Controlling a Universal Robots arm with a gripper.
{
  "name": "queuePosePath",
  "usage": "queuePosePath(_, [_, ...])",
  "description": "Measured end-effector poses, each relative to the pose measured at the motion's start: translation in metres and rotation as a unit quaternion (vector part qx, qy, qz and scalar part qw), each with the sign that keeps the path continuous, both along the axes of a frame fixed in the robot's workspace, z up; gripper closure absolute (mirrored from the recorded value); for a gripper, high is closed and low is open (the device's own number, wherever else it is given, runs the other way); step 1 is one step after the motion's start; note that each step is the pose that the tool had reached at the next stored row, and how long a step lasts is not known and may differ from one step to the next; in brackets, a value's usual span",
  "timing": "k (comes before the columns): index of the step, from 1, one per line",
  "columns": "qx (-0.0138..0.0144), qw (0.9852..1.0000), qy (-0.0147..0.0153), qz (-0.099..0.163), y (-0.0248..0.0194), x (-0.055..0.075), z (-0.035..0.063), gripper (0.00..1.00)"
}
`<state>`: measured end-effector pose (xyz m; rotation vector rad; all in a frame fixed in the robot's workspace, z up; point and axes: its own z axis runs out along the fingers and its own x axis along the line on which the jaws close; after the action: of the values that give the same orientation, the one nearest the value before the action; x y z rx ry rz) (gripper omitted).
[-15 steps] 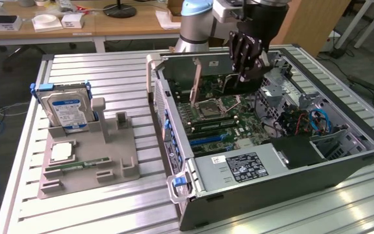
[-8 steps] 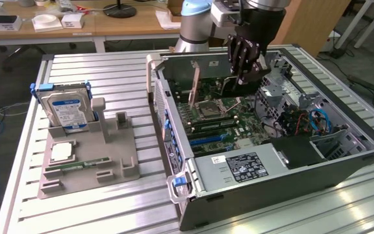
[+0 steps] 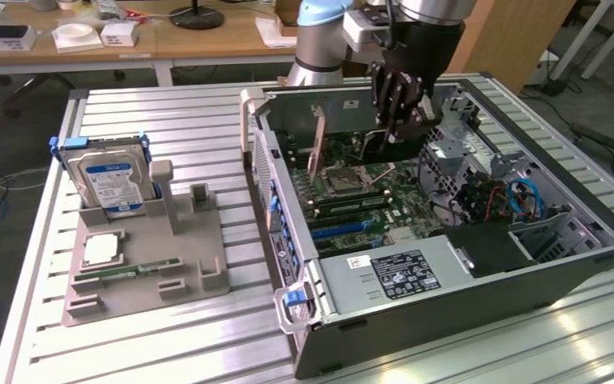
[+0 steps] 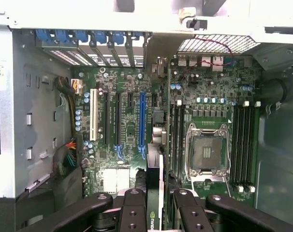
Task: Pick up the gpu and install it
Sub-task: 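Insert the gpu into the slot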
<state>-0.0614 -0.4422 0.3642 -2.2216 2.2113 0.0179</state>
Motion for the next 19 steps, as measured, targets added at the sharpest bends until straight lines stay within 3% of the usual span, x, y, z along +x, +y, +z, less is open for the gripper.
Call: queuePosePath(19, [0.0000,1.0000,0.0000,0.000,0.0000,-0.009,-0.0151,0.73])
